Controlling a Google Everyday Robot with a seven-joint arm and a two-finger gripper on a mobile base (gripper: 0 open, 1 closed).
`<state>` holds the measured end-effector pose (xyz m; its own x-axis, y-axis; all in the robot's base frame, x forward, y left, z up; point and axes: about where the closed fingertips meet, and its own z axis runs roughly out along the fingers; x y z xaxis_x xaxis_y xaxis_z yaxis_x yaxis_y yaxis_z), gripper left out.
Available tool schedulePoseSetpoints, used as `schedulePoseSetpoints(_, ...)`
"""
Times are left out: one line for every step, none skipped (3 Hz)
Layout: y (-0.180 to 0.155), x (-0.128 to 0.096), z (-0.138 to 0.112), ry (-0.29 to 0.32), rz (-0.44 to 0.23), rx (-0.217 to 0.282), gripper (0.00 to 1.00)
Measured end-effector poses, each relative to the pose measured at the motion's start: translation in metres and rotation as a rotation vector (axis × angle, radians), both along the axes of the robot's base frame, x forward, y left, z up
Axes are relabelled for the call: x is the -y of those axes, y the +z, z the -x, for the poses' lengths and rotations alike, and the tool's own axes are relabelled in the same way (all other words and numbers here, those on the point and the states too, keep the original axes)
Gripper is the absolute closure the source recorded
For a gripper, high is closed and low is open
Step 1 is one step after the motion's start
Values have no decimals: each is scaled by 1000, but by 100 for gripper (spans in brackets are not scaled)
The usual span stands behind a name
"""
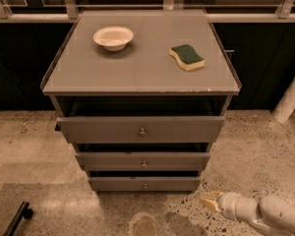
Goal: Close middle drawer
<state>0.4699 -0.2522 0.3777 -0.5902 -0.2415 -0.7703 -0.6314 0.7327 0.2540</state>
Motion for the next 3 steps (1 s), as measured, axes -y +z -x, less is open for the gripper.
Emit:
schedulePoseSetpoints(0, 0, 0, 0, 0, 0, 58)
schedulePoseSetpoints(0, 0, 0, 0, 0, 0, 35)
schedulePoseSetpoints(0, 0, 0, 0, 0, 0, 11)
